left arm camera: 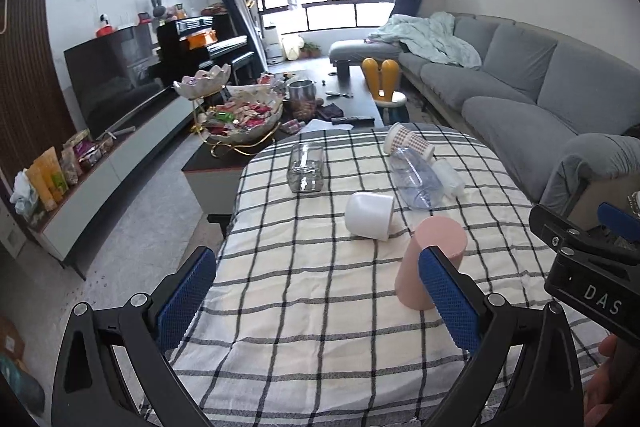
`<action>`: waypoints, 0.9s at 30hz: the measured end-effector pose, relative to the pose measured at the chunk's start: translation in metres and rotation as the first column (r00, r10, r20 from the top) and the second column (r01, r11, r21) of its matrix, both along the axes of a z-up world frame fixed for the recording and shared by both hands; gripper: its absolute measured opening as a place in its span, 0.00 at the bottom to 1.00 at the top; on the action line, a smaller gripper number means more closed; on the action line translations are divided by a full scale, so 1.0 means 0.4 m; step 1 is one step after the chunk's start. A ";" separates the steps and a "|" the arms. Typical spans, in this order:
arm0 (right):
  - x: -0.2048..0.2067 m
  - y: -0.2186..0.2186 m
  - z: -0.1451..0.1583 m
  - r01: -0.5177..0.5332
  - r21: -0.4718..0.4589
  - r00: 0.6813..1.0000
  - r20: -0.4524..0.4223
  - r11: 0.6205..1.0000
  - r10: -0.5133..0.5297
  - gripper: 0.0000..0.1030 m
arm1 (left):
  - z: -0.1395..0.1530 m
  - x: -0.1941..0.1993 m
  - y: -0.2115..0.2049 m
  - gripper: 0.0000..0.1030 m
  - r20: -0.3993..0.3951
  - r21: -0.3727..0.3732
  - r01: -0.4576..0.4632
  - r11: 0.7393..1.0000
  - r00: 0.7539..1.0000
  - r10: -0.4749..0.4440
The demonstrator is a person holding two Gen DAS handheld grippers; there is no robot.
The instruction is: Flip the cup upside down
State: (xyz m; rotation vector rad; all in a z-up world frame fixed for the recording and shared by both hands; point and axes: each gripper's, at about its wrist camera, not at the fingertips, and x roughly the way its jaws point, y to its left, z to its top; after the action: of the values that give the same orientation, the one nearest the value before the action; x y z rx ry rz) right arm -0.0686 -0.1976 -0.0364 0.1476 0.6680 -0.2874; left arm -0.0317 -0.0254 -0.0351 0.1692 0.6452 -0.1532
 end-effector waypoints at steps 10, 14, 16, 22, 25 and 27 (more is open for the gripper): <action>-0.025 0.016 0.018 0.015 -0.052 0.999 0.036 0.999 -0.013 0.97 | -0.007 -0.019 0.006 1.00 0.016 -0.007 -0.006 1.000 1.000 0.006; -0.025 0.011 0.020 0.021 -0.050 0.999 0.042 0.999 -0.019 0.97 | -0.003 -0.021 0.008 1.00 0.028 -0.008 -0.019 1.000 0.999 0.019; -0.026 0.010 0.022 0.022 -0.049 0.999 0.046 0.999 -0.020 0.97 | -0.001 -0.021 0.011 1.00 0.032 -0.009 -0.027 1.000 0.999 0.027; -0.032 0.010 0.025 0.024 -0.050 0.998 0.056 0.998 -0.021 0.98 | 0.000 -0.021 0.018 1.00 0.032 -0.009 -0.042 0.999 0.999 0.042; -0.032 0.010 0.025 0.024 -0.050 0.998 0.056 0.998 -0.021 0.98 | 0.000 -0.020 0.019 1.00 0.033 -0.009 -0.040 0.999 0.999 0.040; -0.031 0.010 0.024 0.023 -0.050 0.998 0.055 0.998 -0.020 0.98 | 0.000 -0.020 0.020 1.00 0.035 -0.010 -0.041 0.999 0.999 0.041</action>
State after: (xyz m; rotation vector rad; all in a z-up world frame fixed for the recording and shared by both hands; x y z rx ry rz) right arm -0.0809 -0.1935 -0.0267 0.1140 0.6048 -0.3198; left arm -0.0398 -0.0175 -0.0350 0.1493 0.6127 -0.1135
